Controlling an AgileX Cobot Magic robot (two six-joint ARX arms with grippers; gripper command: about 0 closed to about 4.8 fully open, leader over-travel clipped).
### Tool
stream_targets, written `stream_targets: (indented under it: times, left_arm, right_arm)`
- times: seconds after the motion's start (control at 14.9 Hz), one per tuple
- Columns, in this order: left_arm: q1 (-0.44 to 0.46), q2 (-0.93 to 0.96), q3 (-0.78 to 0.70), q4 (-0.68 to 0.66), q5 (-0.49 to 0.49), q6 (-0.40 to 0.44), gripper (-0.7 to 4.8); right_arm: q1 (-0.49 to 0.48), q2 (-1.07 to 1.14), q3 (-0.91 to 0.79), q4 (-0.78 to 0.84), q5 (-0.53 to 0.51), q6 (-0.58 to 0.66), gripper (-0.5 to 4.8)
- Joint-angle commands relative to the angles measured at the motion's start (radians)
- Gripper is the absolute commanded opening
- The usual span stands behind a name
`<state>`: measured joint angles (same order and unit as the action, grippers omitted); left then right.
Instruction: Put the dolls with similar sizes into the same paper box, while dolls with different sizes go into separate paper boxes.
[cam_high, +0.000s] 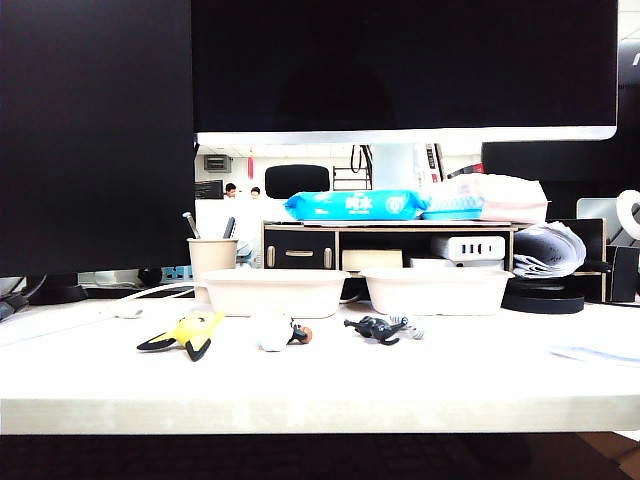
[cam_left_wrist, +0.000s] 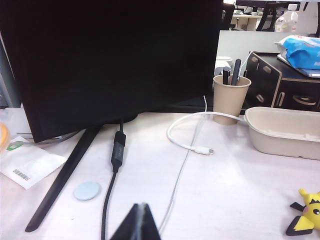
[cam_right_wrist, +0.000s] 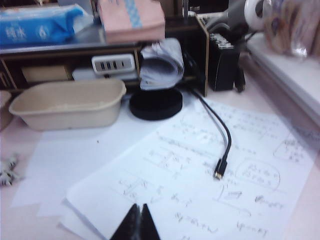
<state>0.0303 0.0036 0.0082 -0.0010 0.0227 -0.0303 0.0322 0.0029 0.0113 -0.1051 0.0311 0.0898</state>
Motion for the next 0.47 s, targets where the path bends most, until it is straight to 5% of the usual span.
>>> stream_targets:
  times: [0.07, 0.47]
  left_arm:
    - [0.001, 0.0, 0.001, 0.007, -0.004, 0.005, -0.02]
    - [0.0, 0.0, 0.007, 0.049, 0.005, -0.032, 0.23]
  right_arm:
    - [0.0, 0.0, -0.006, 0.009, 0.005, 0.004, -0.07]
    - [0.0, 0.0, 0.055, 0.031, -0.043, 0.023, -0.07]
